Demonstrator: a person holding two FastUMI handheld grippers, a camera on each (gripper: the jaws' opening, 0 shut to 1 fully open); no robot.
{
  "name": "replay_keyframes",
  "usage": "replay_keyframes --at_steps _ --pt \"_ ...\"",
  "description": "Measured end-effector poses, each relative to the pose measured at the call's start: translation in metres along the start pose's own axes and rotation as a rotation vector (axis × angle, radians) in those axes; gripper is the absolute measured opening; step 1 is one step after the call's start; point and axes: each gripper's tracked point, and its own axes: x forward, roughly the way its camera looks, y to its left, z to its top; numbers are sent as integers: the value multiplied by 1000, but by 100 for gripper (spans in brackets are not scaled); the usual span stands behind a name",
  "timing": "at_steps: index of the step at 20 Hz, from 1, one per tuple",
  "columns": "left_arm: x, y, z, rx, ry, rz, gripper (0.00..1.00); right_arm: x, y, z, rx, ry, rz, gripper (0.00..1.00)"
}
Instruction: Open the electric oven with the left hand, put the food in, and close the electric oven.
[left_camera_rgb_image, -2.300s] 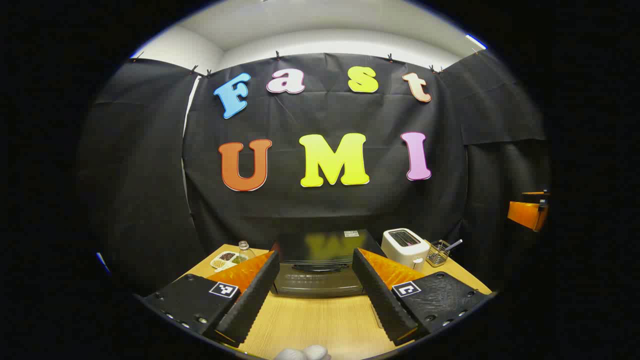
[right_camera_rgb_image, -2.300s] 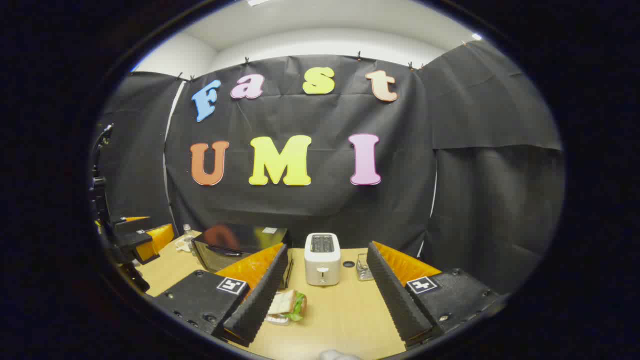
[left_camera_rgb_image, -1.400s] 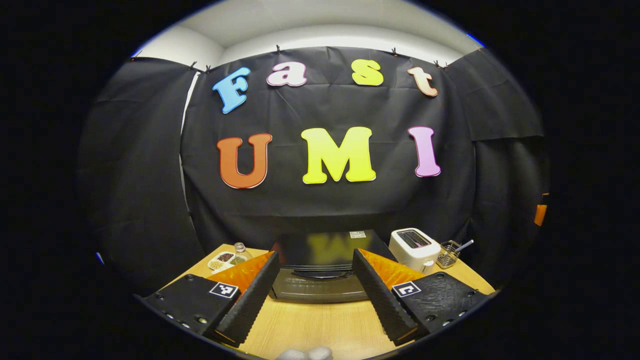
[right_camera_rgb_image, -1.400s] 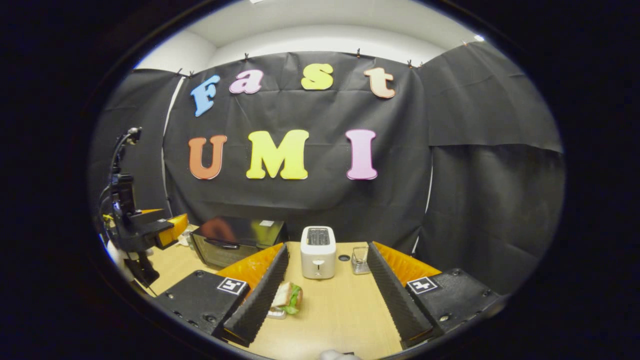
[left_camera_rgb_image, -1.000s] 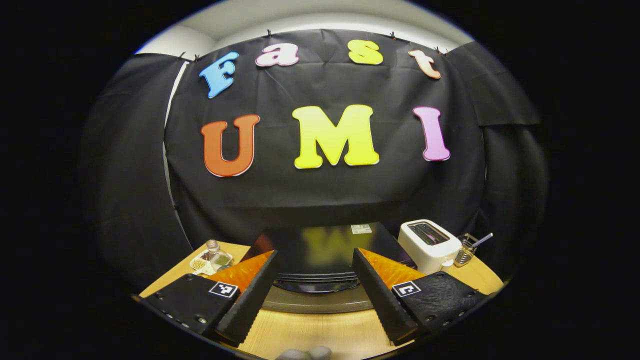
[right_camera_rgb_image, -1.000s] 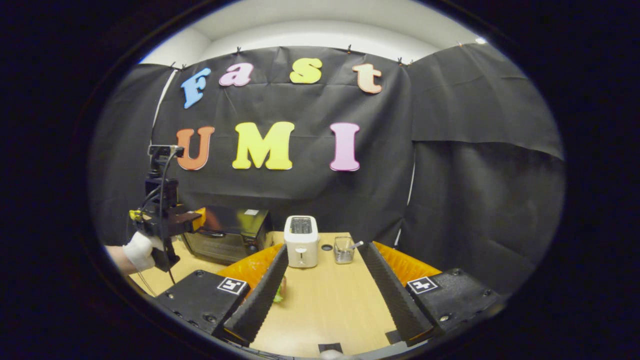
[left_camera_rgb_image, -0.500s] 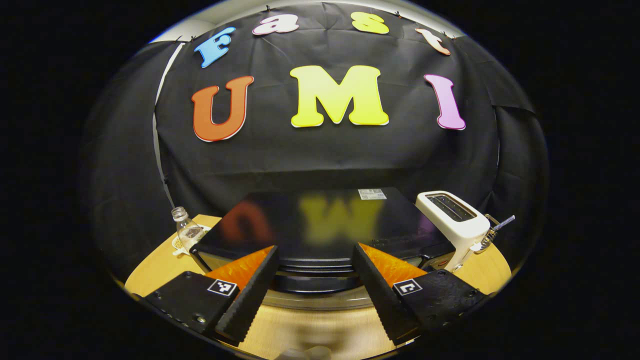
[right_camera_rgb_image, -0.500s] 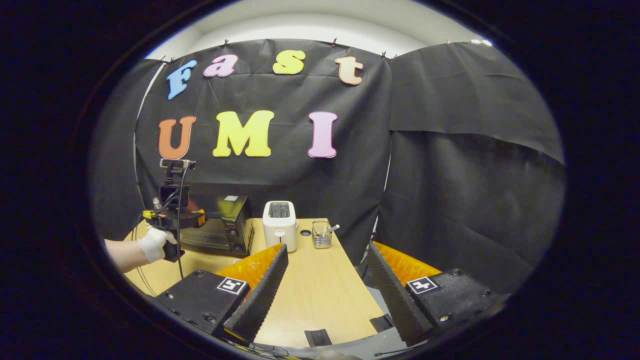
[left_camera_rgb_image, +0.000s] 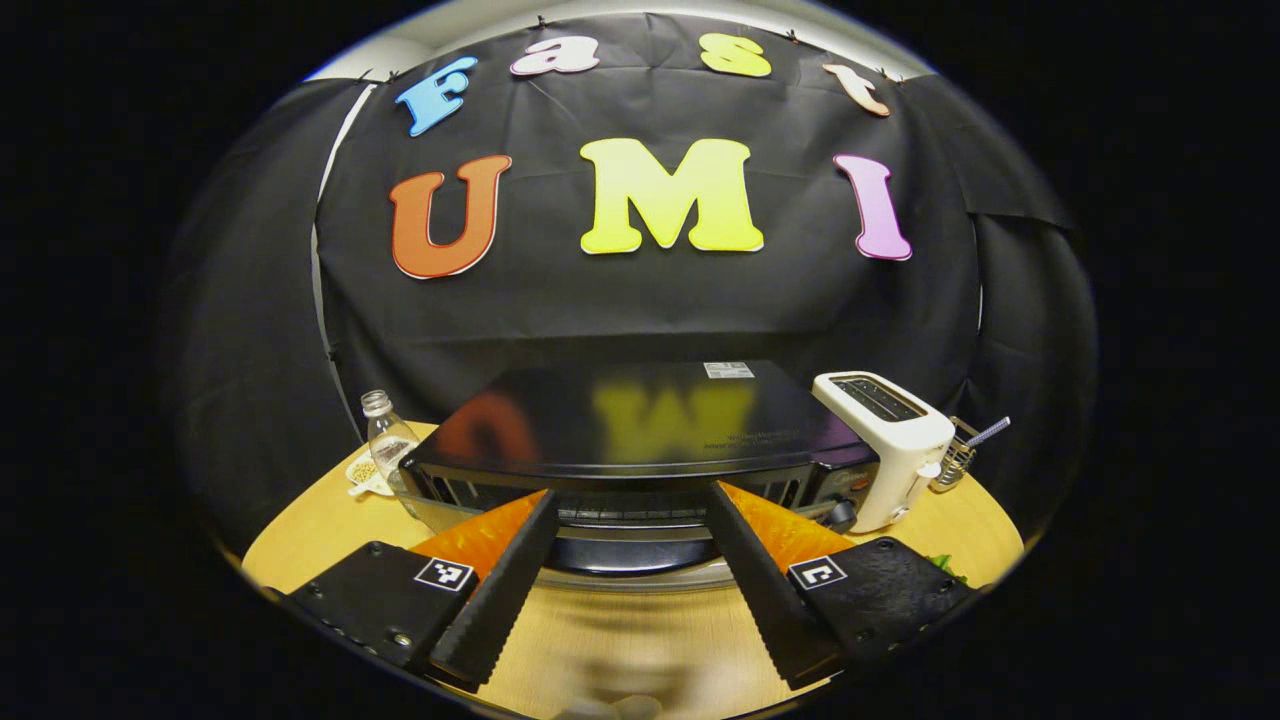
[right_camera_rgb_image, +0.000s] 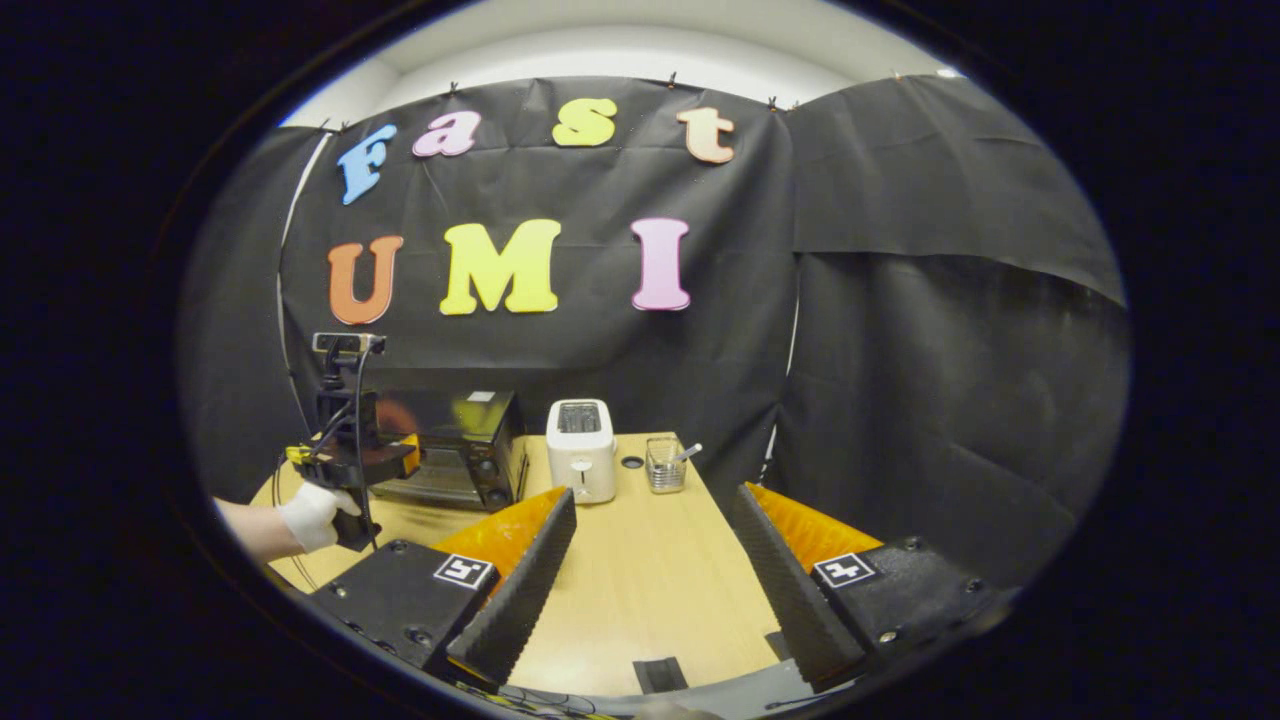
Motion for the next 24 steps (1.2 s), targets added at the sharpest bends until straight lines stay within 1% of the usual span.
replay_keyframes --at_steps 1,2,3,4,7,8,11,12,13,14,15,16,17,18,19,20,22,23,24 --pt "-6 -1 -5 2 1 -10 99 1 3 -2 -2 6 8 100" --pt "-11 -3 -12 28 2 -14 99 -1 5 -4 -1 12 16 92" --pt "-20 -3 -20 71 14 -17 99 -1 7 -6 -2 17 26 100" --pt "-28 -3 -24 82 -3 -18 99 -2 9 -8 -7 23 32 100" --pt "-42 -1 -50 48 42 -29 98 -1 17 -12 -25 35 53 100" --pt "-48 -2 -57 47 53 -29 98 -3 20 -13 -27 37 60 92" --pt "-59 -4 -79 42 96 -27 98 -4 26 -17 -42 47 75 92" --pt "-63 -5 -88 42 116 -27 98 -4 27 -20 -52 50 76 100" --pt "-65 -6 -95 40 132 -27 98 -4 27 -23 -58 54 77 92" --pt "-66 -6 -103 37 150 -30 98 -5 28 -26 -59 59 81 100" --pt "-68 -6 -110 31 165 -33 98 -5 29 -30 -56 67 83 100" --pt "-71 -7 -116 28 178 -34 98 -6 31 -34 -56 76 88 93" --pt "-72 -7 -120 33 185 -35 98 -7 31 -36 -56 81 87 100" --pt "-73 -8 -124 38 188 -36 98 -9 30 -39 -58 85 83 93" --pt "-74 -8 -126 40 194 -36 98 -10 29 -43 -60 92 81 100" --pt "-74 -8 -129 40 200 -36 98 -11 29 -47 -61 100 78 93" --pt "-74 -9 -141 37 229 -36 98 -13 26 -52 -63 110 69 92" --pt "-75 -9 -144 41 237 -38 98 -13 25 -53 -65 113 66 100" --pt "-76 -9 -149 43 251 -38 98 -14 24 -54 -65 116 63 100"
